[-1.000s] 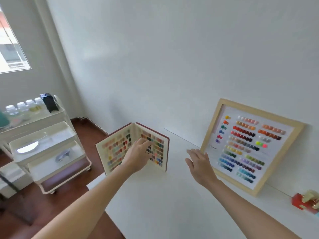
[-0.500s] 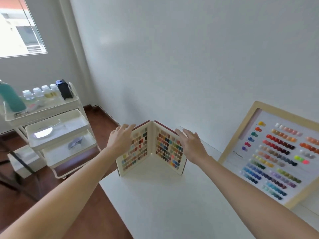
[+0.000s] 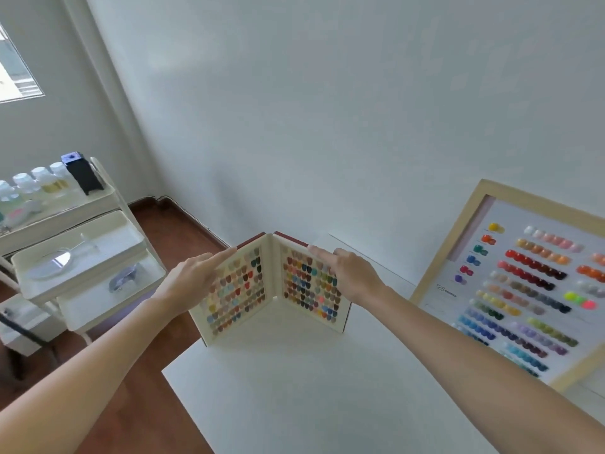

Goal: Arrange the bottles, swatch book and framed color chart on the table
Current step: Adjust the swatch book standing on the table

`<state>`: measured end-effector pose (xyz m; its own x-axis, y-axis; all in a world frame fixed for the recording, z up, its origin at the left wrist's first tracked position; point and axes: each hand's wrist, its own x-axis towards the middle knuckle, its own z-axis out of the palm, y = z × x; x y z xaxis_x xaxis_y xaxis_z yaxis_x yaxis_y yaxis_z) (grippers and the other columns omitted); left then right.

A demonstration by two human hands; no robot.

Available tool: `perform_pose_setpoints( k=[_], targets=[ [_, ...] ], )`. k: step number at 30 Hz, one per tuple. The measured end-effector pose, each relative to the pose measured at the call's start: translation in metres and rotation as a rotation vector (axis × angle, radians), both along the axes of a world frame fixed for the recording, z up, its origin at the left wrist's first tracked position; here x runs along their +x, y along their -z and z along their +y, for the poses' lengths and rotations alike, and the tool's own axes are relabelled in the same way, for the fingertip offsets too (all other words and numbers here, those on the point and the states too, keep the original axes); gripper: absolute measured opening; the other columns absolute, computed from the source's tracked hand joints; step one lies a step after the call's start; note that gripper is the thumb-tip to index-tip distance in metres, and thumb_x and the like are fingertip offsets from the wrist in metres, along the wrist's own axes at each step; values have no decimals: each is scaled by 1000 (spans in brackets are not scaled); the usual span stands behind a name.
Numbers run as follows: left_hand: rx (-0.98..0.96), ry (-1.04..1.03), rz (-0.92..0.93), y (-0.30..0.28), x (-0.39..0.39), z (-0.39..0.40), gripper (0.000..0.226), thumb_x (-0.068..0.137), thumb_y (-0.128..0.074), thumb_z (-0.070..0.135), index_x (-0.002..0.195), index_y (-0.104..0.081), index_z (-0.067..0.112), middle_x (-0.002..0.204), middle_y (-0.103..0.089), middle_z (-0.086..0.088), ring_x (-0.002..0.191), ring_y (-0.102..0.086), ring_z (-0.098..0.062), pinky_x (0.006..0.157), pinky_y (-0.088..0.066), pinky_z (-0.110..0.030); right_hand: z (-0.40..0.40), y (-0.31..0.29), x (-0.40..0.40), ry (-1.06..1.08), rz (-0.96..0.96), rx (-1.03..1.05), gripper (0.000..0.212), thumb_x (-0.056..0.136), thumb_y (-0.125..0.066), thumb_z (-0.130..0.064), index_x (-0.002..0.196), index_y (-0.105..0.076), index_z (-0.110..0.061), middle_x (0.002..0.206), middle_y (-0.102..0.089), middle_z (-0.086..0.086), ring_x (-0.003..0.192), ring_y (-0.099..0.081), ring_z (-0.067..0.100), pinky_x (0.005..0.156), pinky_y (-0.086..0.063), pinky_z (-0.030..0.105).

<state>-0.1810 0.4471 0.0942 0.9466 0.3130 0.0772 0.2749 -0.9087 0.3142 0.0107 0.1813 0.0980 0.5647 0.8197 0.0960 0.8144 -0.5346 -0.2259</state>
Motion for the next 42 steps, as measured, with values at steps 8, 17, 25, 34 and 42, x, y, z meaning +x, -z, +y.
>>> perform_pose_setpoints(
  k=[8,17,25,34,42],
  targets=[
    [-14,164,-51,-8,88,14,58,95,-43,6,142,-41,39,105,-66,4,87,-66,-23,75,-57,-43,-24,-16,69,150,-55,28,89,77,-40,18,139,-30,-44,80,-47,-2,56,-43,11,43,-28,19],
    [-59,292,-110,-8,195,4,54,97,-41,6,144,-41,33,101,-66,-1,85,-64,-26,72,-55,-41,-38,-24,128,333,-114,22,77,81,-45,16,141,-34,-30,96,-66,9,67,-58,23,51,-41,30],
    [-72,326,-144,6,242,-10,53,95,-43,3,143,-45,27,95,-65,-7,77,-61,-27,60,-47,-34,-38,-13,152,503,-118,-103,42,76,-42,20,107,-53,-6,81,-61,12,63,-55,27,47,-38,32],
    [-86,332,-119,7,262,-21,53,96,-38,3,145,-42,25,101,-66,-11,80,-64,-29,65,-57,-43,-39,-11,159,550,-143,-123,31,81,-45,16,105,-48,-4,85,-62,15,64,-54,27,43,-25,25],
    [-132,314,-61,3,264,-21,53,97,-42,5,143,-42,30,106,-68,-10,82,-67,-26,66,-59,-41,-39,-13,159,553,-177,-108,33,85,-46,11,114,-48,-3,91,-63,16,72,-57,29,53,-37,31]
  ],
)
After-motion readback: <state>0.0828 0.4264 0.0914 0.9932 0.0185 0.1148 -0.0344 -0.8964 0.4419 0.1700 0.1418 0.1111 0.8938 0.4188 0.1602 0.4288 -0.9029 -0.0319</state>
